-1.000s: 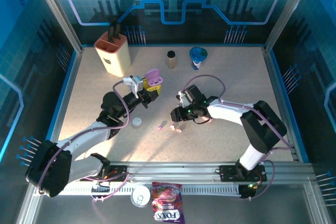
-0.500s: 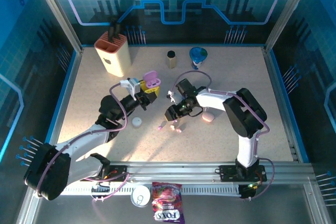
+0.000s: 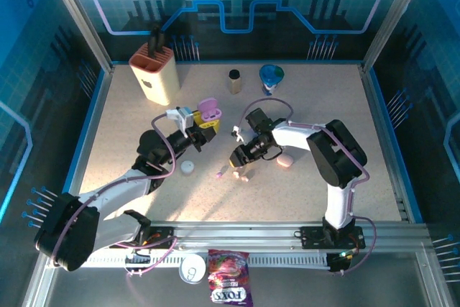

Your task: Insert the wireless bluetooth earbuds into the charging case

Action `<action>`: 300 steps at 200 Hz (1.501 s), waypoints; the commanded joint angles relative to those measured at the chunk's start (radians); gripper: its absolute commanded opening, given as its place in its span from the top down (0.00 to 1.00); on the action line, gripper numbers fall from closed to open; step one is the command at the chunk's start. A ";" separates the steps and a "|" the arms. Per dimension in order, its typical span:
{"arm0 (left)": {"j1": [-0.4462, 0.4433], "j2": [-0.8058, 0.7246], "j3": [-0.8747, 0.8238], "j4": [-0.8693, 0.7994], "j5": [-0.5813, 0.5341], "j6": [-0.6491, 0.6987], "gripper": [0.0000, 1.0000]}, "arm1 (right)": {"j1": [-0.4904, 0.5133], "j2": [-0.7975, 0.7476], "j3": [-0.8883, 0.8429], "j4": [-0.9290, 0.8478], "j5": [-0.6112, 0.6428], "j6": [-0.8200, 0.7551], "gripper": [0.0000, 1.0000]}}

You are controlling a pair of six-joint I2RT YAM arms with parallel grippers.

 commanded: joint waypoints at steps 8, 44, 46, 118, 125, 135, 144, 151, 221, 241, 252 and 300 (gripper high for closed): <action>0.006 -0.004 -0.014 0.056 0.025 -0.003 0.72 | -0.009 -0.028 -0.042 -0.061 -0.015 0.000 0.60; 0.007 -0.002 -0.017 0.062 0.030 -0.005 0.72 | -0.008 -0.025 -0.050 -0.050 -0.013 0.010 0.66; 0.007 -0.002 -0.017 0.062 0.030 -0.005 0.72 | -0.008 -0.023 -0.050 -0.049 -0.013 0.010 0.67; 0.007 0.006 -0.021 0.062 0.025 -0.001 0.72 | -0.009 -0.044 -0.077 0.025 0.064 0.103 0.83; 0.006 0.009 -0.021 0.062 0.025 0.000 0.72 | -0.009 -0.059 -0.086 0.043 0.077 0.119 0.80; 0.006 0.012 -0.021 0.062 0.025 0.000 0.72 | -0.010 -0.079 -0.105 0.072 0.088 0.143 0.79; 0.006 0.015 -0.020 0.064 0.027 -0.003 0.72 | -0.010 -0.092 -0.116 0.093 0.097 0.168 0.79; 0.007 0.018 -0.019 0.065 0.028 -0.002 0.72 | -0.009 -0.102 -0.126 0.107 0.112 0.190 0.81; 0.005 0.058 -0.016 0.076 0.031 -0.003 0.72 | -0.011 -0.299 -0.349 0.294 0.372 0.414 0.85; 0.005 0.080 -0.008 0.086 0.039 -0.010 0.72 | -0.012 -0.331 -0.395 0.304 0.436 0.494 0.85; 0.005 0.089 -0.004 0.091 0.043 -0.014 0.72 | -0.012 -0.349 -0.440 0.349 0.451 0.555 0.85; 0.005 0.106 0.007 0.093 0.052 -0.020 0.72 | -0.030 -0.350 -0.505 0.445 0.376 0.608 0.79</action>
